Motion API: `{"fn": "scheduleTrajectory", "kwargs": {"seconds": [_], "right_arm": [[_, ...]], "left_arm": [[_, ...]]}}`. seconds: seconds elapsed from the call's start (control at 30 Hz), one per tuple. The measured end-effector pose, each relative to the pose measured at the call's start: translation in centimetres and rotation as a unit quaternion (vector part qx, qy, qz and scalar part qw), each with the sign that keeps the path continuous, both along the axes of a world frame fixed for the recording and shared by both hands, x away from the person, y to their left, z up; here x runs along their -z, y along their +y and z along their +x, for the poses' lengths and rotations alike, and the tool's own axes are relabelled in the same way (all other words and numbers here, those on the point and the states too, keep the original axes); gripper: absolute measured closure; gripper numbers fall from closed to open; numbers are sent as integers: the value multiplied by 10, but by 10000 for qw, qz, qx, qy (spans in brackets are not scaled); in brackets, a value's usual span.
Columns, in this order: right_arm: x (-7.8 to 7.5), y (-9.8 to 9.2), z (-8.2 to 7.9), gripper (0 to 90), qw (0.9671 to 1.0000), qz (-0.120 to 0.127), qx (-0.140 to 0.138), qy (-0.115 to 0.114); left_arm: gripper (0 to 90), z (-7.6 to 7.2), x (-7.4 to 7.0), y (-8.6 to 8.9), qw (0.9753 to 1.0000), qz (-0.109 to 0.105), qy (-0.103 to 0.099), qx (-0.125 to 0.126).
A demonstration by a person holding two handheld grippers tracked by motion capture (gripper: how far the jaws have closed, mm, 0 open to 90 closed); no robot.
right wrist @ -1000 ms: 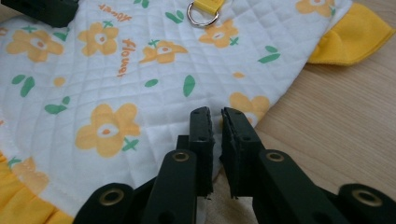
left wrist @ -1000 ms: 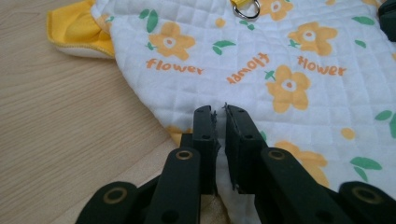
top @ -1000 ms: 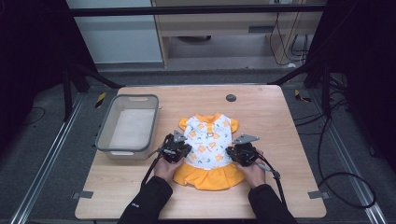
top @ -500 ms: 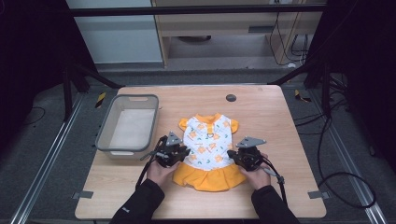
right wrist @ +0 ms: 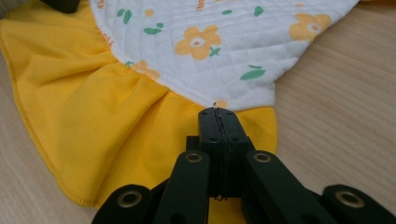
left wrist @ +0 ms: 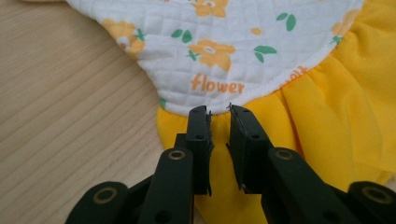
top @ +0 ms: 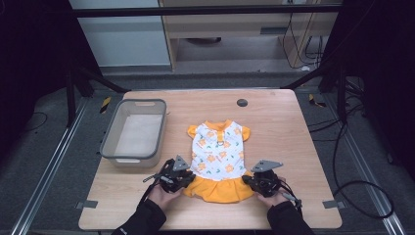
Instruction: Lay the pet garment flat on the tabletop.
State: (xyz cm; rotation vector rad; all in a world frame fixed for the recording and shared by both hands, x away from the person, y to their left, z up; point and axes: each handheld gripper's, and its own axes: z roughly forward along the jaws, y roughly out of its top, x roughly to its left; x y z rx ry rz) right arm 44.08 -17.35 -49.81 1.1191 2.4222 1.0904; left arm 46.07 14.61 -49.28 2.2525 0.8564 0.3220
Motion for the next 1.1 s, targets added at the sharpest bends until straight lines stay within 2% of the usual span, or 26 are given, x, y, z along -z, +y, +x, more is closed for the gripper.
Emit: {"fn": "scheduleTrajectory", "kwargs": {"seconds": [0.17, 0.27, 0.37, 0.43, 0.53, 0.7, 0.83, 0.93, 1.1], "right_arm": [[1, -1, -9, 900, 10000, -38, -37, -36], [-1, -2, -10, 893, 10000, -13, -38, -27], [-5, -7, -11, 851, 9998, 111, 35, -169], [-10, -13, -11, 831, 9991, 189, 153, -342], [-18, -24, -13, 775, 9968, 349, 384, -605], [-24, -47, -14, 648, 9918, 498, 798, -866], [-21, -63, -16, 510, 9879, 442, 1057, -1049], [-17, -73, -16, 442, 9857, 505, 1222, -1048], [-11, -83, -15, 344, 9829, 498, 1452, -1018]], "left_arm": [[769, -6, 1, 0, 10000, -42, -82, -3], [689, -8, -1, 1, 9998, -122, -15, -126], [643, -11, -7, 8, 9994, -254, -95, -213], [617, -14, -13, 15, 9988, -347, -203, -291], [571, -20, -19, 27, 9975, -506, -297, -406], [484, -30, -23, 50, 9953, -648, -389, -607], [421, -38, -23, 68, 9937, -590, -497, -812], [382, -44, -23, 80, 9924, -479, -568, -983], [325, -51, -25, 103, 9876, -613, -657, -1290]]}}
